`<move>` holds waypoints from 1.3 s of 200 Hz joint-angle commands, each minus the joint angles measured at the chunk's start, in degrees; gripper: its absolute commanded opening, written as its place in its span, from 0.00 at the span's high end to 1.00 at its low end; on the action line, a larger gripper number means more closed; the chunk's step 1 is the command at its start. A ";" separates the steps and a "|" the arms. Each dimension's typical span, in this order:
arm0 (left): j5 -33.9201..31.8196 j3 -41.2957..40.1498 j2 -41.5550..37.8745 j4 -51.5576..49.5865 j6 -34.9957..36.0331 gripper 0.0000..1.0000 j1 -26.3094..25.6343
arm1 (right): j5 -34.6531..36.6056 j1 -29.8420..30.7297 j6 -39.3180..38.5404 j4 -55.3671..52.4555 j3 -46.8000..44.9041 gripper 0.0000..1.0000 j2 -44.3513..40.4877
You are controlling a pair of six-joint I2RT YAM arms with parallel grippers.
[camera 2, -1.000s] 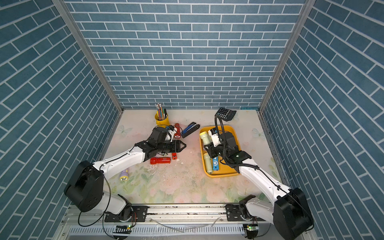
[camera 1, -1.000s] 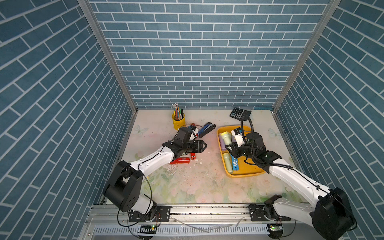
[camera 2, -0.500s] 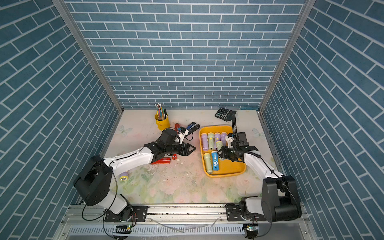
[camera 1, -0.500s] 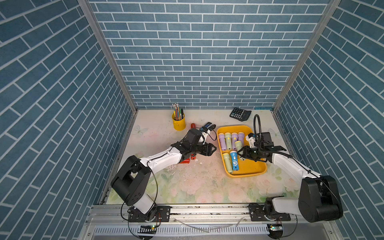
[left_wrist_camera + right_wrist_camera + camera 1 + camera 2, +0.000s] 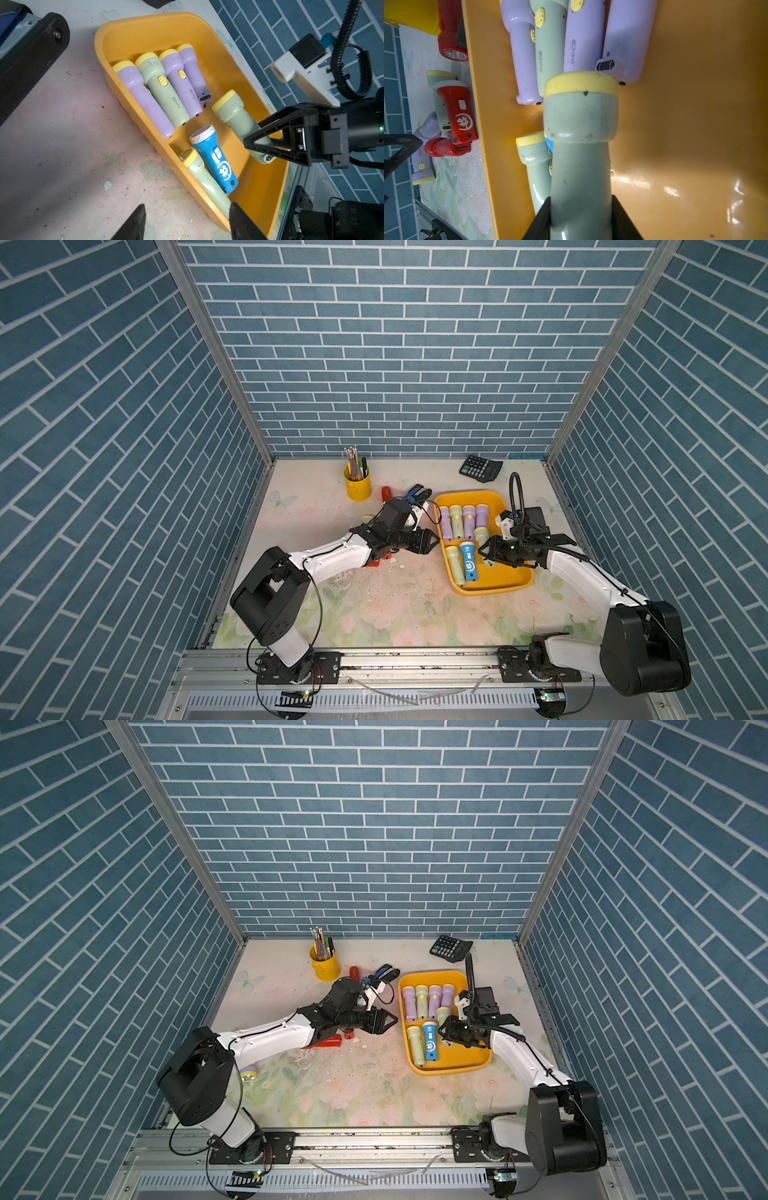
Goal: Put the flashlights into the storage boxes
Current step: Place the flashlight at the storage box.
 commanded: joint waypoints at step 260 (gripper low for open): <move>-0.11 1.15 2.01 1.85 -0.38 0.36 -0.49 | 1.49 2.65 2.31 2.41 -0.21 0.62 9.11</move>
